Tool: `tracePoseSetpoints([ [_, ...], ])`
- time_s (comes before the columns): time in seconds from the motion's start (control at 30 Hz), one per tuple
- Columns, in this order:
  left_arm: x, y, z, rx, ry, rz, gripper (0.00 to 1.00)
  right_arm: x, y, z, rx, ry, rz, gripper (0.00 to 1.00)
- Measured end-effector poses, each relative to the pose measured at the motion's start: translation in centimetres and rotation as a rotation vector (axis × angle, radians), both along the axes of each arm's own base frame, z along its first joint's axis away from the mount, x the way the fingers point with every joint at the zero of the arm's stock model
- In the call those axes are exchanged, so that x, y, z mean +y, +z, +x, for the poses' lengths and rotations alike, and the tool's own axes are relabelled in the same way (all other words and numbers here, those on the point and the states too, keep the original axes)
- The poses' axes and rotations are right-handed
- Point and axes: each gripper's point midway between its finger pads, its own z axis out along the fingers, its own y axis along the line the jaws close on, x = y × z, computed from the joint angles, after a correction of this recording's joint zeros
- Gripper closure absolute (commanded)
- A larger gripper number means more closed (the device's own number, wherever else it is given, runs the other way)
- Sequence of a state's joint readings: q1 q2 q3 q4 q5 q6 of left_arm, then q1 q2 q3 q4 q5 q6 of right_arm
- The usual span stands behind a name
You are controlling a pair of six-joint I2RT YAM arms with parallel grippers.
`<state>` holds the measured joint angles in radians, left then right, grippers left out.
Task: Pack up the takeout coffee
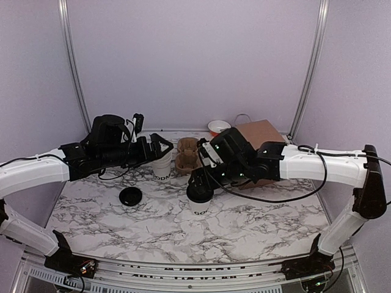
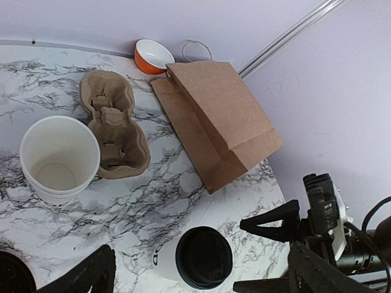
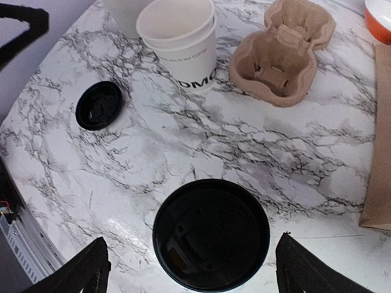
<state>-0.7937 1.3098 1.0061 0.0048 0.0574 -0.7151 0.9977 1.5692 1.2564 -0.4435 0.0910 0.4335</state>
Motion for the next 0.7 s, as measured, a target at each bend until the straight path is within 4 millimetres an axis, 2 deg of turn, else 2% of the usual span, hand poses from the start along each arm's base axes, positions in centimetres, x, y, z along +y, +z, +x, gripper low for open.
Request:
tracePoseSetpoints([
  [0.1, 1.0, -0.6, 0.1, -0.004, 0.038, 0.030, 0.01, -0.8, -2.3, -0.1, 0.017, -0.008, -0.098, 0.08],
  [0.23, 1.8, -1.5, 0.0, 0.000, 0.058, 0.067, 0.01, -1.1, -4.2, -0.2, 0.046, -0.008, -0.172, 0.08],
  [0.7, 2.4, -2.2, 0.1, -0.010, 0.064, 0.107, 0.01, 0.1, -4.4, 0.2, 0.039, -0.010, -0.245, 0.13],
])
